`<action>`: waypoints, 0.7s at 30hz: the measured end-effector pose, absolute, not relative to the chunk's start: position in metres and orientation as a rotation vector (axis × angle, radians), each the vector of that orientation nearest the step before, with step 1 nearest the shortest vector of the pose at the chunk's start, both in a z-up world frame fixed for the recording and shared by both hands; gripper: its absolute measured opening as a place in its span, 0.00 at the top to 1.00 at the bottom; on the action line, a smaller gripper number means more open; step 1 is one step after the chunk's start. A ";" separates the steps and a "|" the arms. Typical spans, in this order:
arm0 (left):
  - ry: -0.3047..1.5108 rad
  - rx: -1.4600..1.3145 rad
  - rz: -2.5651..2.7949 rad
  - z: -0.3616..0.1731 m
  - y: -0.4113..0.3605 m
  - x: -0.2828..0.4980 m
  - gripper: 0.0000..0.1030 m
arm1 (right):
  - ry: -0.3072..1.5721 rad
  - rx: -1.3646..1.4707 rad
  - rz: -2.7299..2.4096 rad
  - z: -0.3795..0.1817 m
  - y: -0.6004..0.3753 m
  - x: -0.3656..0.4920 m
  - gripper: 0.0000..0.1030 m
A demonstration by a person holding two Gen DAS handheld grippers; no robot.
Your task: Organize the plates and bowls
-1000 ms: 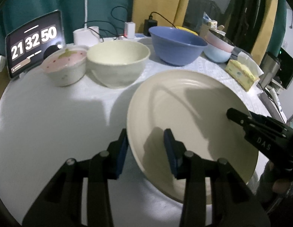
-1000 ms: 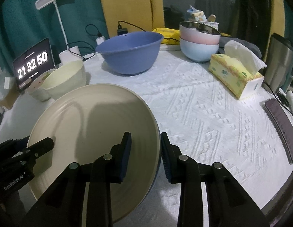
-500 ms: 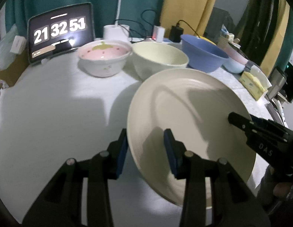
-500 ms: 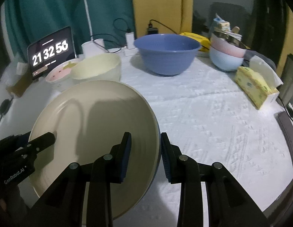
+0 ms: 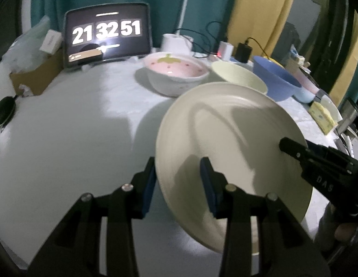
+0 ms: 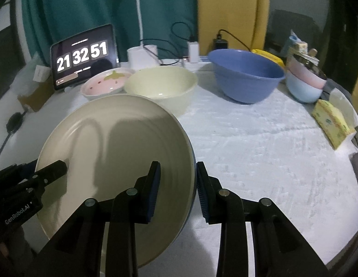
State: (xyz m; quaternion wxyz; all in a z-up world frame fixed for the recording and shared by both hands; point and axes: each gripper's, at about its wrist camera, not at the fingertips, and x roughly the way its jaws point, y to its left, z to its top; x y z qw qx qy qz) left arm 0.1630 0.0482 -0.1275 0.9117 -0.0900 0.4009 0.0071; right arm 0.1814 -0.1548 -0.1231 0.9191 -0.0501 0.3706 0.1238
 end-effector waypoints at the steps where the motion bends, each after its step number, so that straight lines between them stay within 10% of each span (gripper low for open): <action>1: 0.827 -0.187 0.021 -0.128 0.052 0.162 0.62 | 0.763 -0.105 0.262 -0.124 -0.150 0.182 0.68; 21: 0.824 -0.243 0.164 -0.142 0.140 0.157 0.62 | 0.819 -0.178 0.388 -0.141 -0.051 0.198 0.68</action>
